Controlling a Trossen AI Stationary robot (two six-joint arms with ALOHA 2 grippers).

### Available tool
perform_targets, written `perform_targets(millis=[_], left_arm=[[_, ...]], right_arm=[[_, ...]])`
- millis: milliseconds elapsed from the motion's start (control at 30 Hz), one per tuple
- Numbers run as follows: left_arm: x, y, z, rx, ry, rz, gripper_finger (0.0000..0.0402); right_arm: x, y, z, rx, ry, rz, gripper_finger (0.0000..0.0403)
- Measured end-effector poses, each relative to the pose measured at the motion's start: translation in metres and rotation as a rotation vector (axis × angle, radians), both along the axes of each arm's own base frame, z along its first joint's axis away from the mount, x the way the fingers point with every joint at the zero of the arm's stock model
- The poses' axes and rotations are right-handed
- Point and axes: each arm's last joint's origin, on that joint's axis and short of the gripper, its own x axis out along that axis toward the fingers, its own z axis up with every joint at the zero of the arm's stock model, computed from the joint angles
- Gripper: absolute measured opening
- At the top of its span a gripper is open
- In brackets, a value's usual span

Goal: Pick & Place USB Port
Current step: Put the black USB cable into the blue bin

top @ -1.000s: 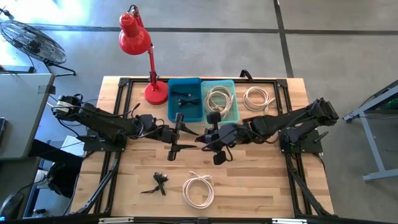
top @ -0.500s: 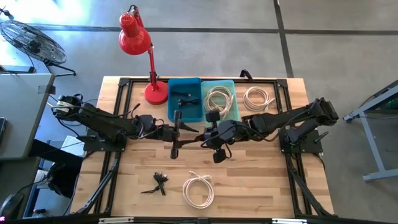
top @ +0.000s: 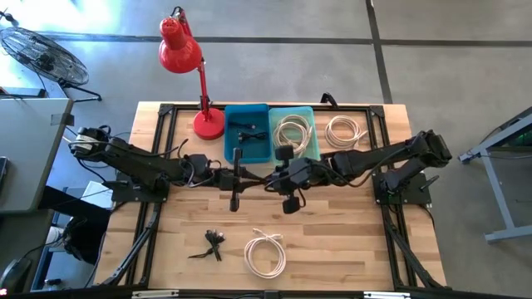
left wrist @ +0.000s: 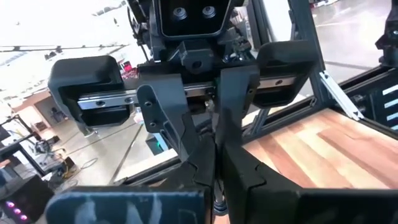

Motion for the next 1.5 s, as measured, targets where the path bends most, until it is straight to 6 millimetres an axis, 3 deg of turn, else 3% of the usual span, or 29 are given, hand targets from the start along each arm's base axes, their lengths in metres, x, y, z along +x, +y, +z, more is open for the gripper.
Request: perform_targets(millis=[167, 533, 867, 1100, 1300, 1500], left_arm=[[0.000, 0.000, -0.001, 0.009, 0.012, 0.008, 0.0005], [0.000, 0.003, -0.007, 0.044, 0.075, 0.100, 0.0002], [-0.008, 0.019, -0.028, 0.211, 0.358, 0.491, 0.0001], [-0.016, 0.052, -0.029, 0.224, 0.456, 0.575, 0.0002], [-0.026, 0.098, -0.039, 0.212, 0.605, 0.623, 0.0004], [-0.033, 0.133, -0.047, 0.061, 0.637, 0.410, 0.0011]], right_arm=[[-0.003, 0.005, -0.001, -0.044, 0.011, -0.047, 0.0099], [-0.020, 0.018, -0.011, -0.241, 0.087, -0.346, 0.0203], [-0.042, 0.018, -0.024, -0.304, 0.224, -0.499, 0.0213], [-0.054, 0.012, -0.030, -0.269, 0.286, -0.605, 0.0212], [-0.056, 0.012, -0.030, -0.267, 0.286, -0.628, 0.0213], [-0.056, 0.012, -0.030, -0.251, 0.291, -0.632, 0.0209]])
